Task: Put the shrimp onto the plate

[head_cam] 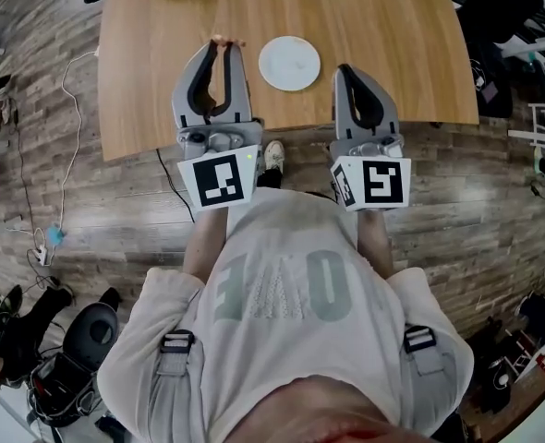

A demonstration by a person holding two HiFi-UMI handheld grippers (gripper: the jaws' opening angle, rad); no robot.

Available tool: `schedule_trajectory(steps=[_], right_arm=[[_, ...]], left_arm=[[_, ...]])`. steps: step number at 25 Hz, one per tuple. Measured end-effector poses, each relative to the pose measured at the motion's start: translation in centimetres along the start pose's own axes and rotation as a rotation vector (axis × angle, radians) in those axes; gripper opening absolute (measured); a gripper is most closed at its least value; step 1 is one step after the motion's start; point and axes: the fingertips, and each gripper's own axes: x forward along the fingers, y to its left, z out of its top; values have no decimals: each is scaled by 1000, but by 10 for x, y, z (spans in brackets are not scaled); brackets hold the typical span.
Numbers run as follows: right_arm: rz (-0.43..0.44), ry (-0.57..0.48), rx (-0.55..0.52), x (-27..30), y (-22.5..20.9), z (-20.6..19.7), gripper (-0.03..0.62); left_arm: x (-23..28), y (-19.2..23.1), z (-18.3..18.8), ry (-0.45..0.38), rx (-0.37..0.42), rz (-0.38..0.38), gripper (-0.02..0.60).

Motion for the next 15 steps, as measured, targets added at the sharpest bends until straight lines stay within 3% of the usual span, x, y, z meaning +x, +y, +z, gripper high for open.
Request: schedule_trajectory(steps=[8, 15], right_arm=[[-62, 57, 35, 26, -23, -21, 20], [-38, 54, 39, 43, -47, -23, 20]], left_arm=[[47, 14, -28, 35, -16, -22, 60], [71, -8, -38, 57, -3, -35, 59]])
